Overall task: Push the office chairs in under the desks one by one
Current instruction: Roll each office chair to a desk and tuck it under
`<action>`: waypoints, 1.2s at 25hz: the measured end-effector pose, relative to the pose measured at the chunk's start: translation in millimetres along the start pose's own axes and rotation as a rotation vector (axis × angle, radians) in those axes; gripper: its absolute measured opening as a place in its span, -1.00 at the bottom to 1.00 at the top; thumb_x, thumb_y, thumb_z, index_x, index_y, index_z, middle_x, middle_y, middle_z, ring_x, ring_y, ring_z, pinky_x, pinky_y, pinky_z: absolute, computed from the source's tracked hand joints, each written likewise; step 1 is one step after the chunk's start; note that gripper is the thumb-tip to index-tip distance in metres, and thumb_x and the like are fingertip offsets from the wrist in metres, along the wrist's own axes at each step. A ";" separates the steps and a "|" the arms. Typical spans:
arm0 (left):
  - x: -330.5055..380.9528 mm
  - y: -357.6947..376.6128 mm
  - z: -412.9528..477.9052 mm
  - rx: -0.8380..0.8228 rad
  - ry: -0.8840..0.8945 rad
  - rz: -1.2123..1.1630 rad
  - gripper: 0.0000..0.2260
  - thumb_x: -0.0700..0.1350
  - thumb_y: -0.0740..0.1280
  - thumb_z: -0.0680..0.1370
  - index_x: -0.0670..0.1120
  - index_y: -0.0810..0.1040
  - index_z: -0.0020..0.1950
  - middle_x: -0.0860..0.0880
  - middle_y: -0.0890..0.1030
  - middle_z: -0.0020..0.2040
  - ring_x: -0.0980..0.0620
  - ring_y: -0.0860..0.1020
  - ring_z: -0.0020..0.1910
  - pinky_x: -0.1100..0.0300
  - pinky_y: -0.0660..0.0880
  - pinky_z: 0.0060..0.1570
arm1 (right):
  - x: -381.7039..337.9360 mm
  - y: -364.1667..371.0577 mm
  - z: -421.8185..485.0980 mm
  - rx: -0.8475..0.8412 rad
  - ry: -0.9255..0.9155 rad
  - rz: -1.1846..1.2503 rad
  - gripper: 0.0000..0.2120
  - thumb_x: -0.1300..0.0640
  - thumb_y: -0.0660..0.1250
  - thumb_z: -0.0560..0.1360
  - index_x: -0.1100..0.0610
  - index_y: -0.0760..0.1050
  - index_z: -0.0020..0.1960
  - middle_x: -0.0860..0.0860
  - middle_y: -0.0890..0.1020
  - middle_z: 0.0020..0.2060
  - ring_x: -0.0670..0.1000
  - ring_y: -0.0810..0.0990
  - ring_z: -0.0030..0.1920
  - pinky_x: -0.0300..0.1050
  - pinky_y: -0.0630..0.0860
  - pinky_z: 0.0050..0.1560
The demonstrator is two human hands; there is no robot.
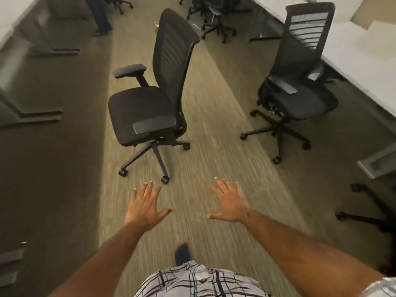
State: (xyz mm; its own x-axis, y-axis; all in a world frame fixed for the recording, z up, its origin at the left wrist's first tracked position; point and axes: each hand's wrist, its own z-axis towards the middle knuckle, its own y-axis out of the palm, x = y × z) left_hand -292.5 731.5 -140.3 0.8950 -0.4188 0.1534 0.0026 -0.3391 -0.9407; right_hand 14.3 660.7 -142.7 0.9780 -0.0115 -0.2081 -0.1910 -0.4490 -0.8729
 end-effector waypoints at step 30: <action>107.2 -292.8 565.7 0.659 -0.295 -0.400 -0.33 0.40 0.13 0.56 -0.03 0.35 0.49 -0.07 0.39 0.48 -0.07 0.30 0.48 -0.22 0.29 0.43 | 286.9 -455.9 529.5 0.334 -0.420 -0.151 -0.18 -0.38 0.15 0.55 0.05 0.08 0.64 0.04 0.01 0.66 0.09 -0.08 0.64 0.27 -0.17 0.59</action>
State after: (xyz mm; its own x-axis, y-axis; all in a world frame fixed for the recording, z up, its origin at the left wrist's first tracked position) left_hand 55.0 1262.4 -19.5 0.8513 -0.1015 0.5148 0.5245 0.1868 -0.8307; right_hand 337.9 1335.3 -38.1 0.8922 0.4193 -0.1680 -0.1342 -0.1092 -0.9849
